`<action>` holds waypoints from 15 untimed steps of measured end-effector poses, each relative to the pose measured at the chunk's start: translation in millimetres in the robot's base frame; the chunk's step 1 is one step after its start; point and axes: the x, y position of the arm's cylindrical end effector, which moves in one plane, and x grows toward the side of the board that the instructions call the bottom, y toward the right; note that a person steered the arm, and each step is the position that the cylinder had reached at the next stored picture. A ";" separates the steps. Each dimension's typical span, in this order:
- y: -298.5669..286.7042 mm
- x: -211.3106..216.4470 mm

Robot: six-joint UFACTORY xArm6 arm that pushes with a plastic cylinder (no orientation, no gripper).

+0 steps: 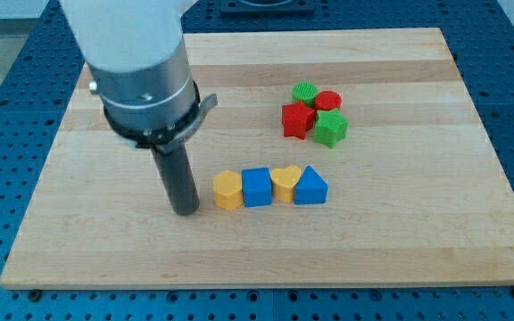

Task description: Move the hexagon into the group of blocks

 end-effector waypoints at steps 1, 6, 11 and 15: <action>17.0 9.9; 46.2 -92.7; 74.6 -119.2; 74.6 -157.6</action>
